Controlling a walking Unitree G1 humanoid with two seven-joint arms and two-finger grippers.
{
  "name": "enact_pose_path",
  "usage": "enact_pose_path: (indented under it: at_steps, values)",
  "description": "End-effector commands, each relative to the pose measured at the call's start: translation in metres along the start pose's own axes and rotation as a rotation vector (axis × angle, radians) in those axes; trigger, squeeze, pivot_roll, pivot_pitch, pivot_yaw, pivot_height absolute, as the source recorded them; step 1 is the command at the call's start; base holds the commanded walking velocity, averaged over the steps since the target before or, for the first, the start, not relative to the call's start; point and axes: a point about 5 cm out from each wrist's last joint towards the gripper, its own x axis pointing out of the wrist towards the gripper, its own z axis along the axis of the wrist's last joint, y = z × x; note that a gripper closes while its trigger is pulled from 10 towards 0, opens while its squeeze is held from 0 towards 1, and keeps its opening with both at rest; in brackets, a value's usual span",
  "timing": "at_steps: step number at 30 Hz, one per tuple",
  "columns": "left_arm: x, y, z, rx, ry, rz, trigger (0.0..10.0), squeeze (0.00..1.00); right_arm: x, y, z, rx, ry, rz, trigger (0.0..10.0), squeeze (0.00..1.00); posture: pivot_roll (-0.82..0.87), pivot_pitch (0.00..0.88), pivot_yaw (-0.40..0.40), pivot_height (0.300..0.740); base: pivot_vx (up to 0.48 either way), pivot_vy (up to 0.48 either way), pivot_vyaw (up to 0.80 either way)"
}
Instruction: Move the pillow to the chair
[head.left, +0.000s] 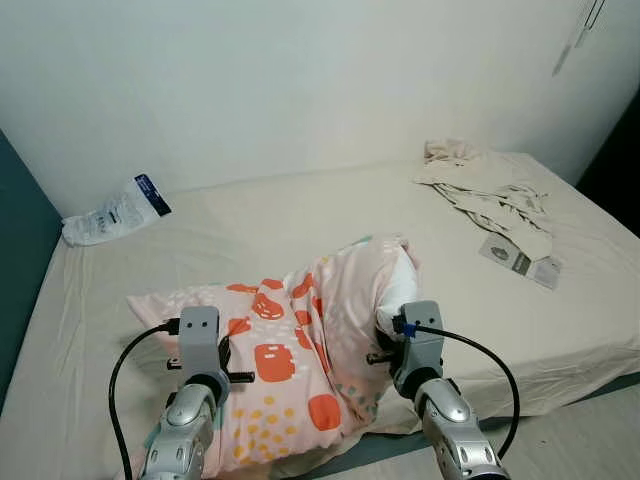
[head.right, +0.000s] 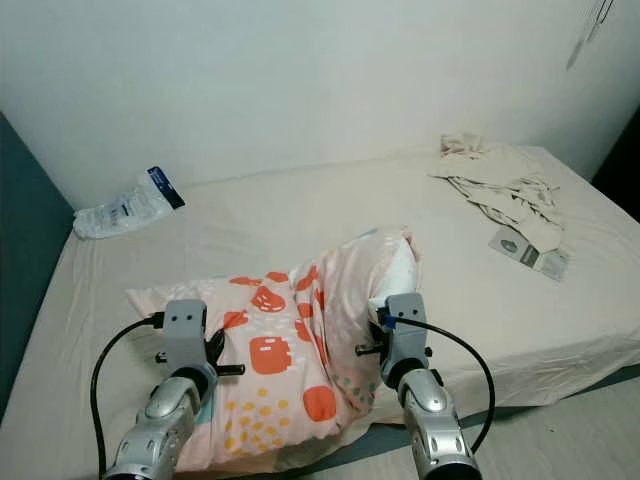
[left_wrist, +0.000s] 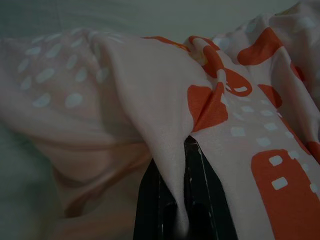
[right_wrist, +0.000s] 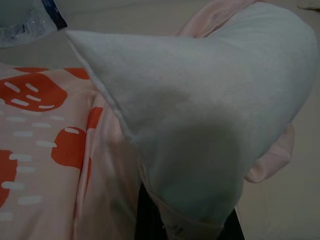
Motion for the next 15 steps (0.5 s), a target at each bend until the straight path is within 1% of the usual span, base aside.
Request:
enact_pose_path:
  at_steps: [1,11,13,15]
  values:
    - [0.0033,-0.009,0.0084,0.015,-0.024,-0.038,10.0,0.0,0.0011,0.0056,-0.0009,0.01,-0.01,0.022,10.0,0.0,0.01,0.1,-0.017,0.74,0.0,-0.469,0.0]
    - [0.0026,-0.0082,0.0074,0.012,-0.018,-0.036,10.0,0.0,0.0,0.0046,-0.0019,0.012,-0.008,0.019,10.0,0.0,0.01,0.099,-0.016,0.74,0.0,-0.47,0.0]
    - [0.0027,-0.0078,0.0072,-0.006,-0.017,-0.033,10.0,0.0,0.0002,0.0047,-0.0015,0.012,-0.008,0.019,10.0,0.0,0.01,0.098,-0.016,0.74,0.0,0.0,0.0]
    - [0.0034,-0.0069,0.0048,0.02,0.016,-0.033,10.0,0.0,0.0004,0.0046,-0.0015,0.012,-0.008,0.019,10.0,0.0,0.01,0.095,-0.016,0.74,0.0,0.0,0.0]
